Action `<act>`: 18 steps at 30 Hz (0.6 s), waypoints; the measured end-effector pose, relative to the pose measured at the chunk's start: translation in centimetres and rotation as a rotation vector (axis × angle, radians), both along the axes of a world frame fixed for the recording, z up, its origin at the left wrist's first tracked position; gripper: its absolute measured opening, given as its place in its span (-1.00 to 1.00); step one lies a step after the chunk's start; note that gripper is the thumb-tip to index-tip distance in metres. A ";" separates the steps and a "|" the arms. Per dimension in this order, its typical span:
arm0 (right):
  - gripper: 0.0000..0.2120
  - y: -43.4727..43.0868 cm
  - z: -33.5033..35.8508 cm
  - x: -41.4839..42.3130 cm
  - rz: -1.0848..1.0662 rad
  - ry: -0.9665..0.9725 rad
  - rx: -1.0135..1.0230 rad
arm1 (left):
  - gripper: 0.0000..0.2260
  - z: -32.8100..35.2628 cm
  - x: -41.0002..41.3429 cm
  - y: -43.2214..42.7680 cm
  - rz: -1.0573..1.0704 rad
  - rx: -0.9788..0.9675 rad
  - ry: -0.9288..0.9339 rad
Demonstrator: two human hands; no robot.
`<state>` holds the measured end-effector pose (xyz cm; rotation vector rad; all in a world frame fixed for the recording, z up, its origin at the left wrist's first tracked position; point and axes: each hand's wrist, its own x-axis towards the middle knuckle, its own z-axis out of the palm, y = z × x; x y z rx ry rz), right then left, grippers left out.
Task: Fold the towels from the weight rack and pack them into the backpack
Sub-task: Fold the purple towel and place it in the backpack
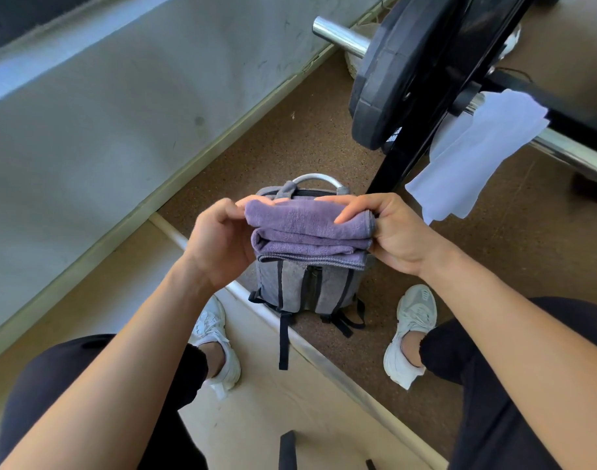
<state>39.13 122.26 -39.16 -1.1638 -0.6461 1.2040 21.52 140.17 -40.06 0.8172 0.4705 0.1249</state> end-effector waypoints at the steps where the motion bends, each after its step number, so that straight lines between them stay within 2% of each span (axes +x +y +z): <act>1: -0.56 0.0 -0.1 -0.1 -0.012 -0.063 0.002 | -0.79 0.2 0.0 0.0 0.006 -0.012 0.027; 4: -0.48 -0.1 -0.8 0.1 -0.017 -0.289 -0.025 | -0.68 -0.2 0.2 -0.4 0.024 0.110 0.184; 8: -0.43 -0.1 -1.4 0.0 0.008 -0.546 -0.069 | -0.41 -0.7 0.3 -1.1 -0.131 0.160 0.363; 10: -0.46 -0.1 -1.4 -0.1 0.003 -0.582 -0.064 | -0.47 -0.8 0.3 -1.2 -0.153 0.147 0.417; 13: -0.48 -0.3 -1.4 0.0 0.005 -0.635 -0.084 | -0.74 -1.0 0.3 -1.1 -0.166 0.229 0.438; 15: -0.55 -0.3 -1.4 0.3 0.034 -0.546 -0.105 | -0.84 -1.1 0.3 -1.0 -0.123 0.274 0.388; 17: -0.66 -0.5 -1.1 0.9 0.072 -0.252 -0.115 | -0.81 -1.1 0.4 -1.1 -0.047 0.317 0.329; 18: -0.64 -0.6 -1.0 1.4 0.096 -0.081 -0.134 | -0.78 -1.1 0.5 -1.1 -0.006 0.334 0.288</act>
